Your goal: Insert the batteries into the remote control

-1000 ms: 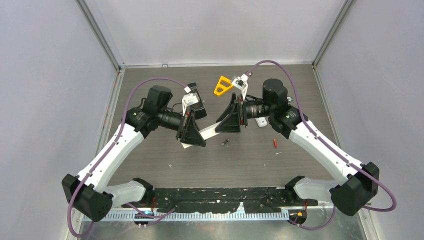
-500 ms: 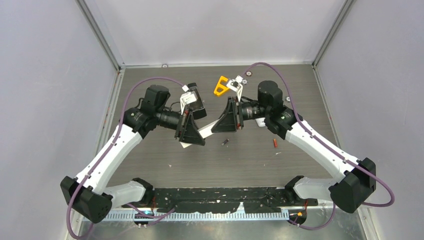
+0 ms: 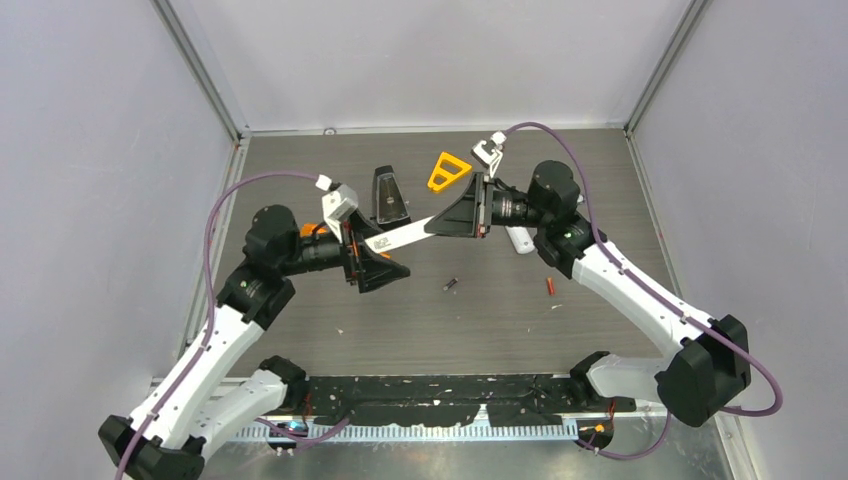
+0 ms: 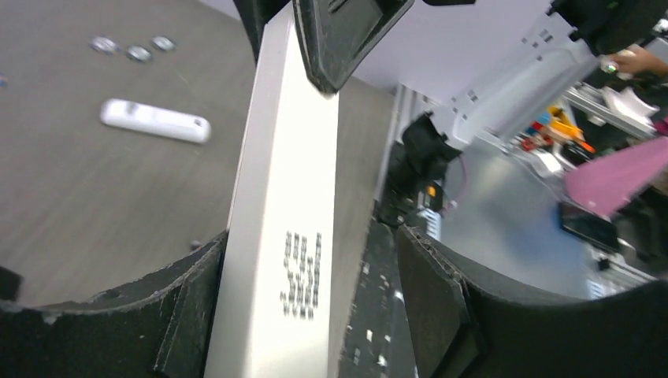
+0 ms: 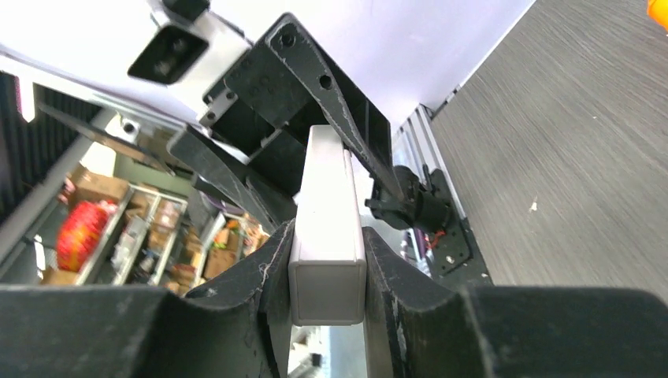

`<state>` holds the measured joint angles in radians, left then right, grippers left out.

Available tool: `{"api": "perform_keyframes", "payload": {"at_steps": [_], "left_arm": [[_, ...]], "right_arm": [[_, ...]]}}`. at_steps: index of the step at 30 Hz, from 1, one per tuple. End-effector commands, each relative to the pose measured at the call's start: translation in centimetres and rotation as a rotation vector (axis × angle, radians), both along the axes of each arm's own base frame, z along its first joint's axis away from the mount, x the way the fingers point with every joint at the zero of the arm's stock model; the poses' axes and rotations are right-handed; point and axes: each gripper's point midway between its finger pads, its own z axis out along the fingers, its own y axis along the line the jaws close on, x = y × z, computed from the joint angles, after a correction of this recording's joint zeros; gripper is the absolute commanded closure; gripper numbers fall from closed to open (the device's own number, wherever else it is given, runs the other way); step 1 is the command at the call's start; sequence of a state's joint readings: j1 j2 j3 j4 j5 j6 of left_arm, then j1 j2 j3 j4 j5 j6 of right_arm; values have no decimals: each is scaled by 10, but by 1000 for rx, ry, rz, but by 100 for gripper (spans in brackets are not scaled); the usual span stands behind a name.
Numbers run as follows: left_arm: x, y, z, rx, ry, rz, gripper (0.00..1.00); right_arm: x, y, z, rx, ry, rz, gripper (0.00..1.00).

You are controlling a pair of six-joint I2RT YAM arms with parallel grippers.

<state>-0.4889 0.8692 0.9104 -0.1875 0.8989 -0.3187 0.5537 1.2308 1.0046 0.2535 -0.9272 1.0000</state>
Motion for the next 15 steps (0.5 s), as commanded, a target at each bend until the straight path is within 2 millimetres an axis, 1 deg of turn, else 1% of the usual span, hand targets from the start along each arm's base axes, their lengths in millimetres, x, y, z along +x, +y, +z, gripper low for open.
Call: {"api": "perform_keyframes", "payload": {"at_steps": [1, 3, 4, 6, 10, 15], "left_arm": [[27, 9, 45, -171, -283, 190, 30], [31, 18, 49, -202, -366, 255, 29], [34, 21, 45, -209, -389, 287, 30], [37, 26, 46, -225, -450, 325, 29], [34, 33, 48, -276, -570, 353, 29], [25, 37, 55, -304, -631, 349, 29]], "right_arm": [[11, -5, 38, 107, 111, -54, 95], [12, -6, 39, 114, 155, -53, 95], [11, -6, 41, 116, 164, -49, 95], [10, -6, 41, 114, 191, -43, 95], [7, -6, 42, 112, 207, -25, 95], [1, -7, 46, 124, 210, 7, 95]]}}
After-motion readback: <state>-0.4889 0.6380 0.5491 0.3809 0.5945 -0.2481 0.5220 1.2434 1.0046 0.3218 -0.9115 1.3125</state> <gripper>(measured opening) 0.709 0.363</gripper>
